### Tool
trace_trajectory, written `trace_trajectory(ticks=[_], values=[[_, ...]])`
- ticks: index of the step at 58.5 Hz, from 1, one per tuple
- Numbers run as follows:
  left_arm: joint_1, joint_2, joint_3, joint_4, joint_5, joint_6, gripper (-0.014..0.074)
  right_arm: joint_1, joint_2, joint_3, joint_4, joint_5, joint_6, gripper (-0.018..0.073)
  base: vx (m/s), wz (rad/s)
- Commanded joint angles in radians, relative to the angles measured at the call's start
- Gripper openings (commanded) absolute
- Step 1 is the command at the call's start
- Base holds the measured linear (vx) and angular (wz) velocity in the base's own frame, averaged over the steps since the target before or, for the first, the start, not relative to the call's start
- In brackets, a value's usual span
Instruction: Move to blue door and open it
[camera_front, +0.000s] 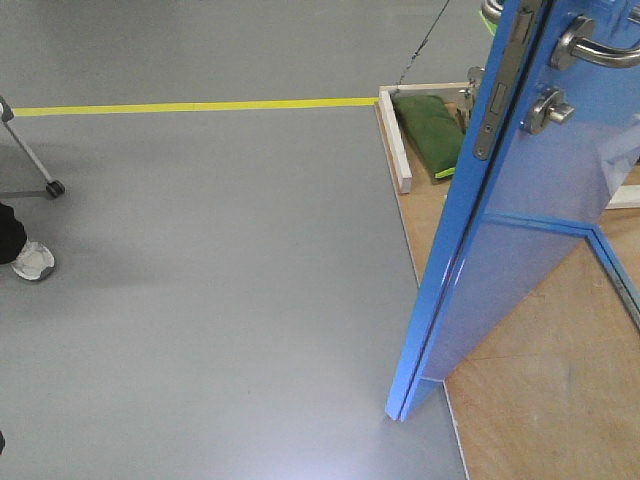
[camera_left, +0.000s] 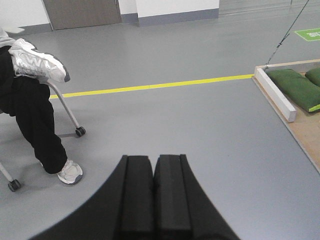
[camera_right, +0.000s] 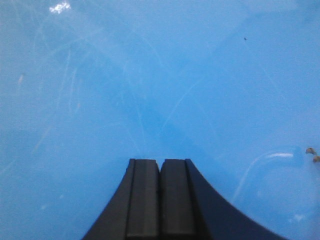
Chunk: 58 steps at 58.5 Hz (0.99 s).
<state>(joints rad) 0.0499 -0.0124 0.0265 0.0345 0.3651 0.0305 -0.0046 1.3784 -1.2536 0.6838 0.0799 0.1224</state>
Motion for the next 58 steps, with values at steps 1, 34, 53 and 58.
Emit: trace_trajectory(ticks=[1,34,53,58], values=[[0.001,-0.015,0.001,-0.005,-0.078,-0.003,0.007,0.0,-0.029,-0.037,0.0,-0.063,-0.007,0.0002,0.0,0.0],[0.001,-0.015,0.001,-0.005,-0.078,-0.003,0.007,0.0,-0.029,-0.037,0.0,-0.064,-0.007,0.0002,0.01,0.02],[0.001,-0.015,0.001,-0.005,-0.078,-0.003,0.007,0.0,-0.029,-0.037,0.0,-0.064,-0.007,0.0002,0.08,0.05],[0.001,-0.015,0.001,-0.005,-0.078,-0.003,0.007,0.0,-0.029,-0.037,0.0,-0.064,-0.007,0.0002,0.13,0.06]])
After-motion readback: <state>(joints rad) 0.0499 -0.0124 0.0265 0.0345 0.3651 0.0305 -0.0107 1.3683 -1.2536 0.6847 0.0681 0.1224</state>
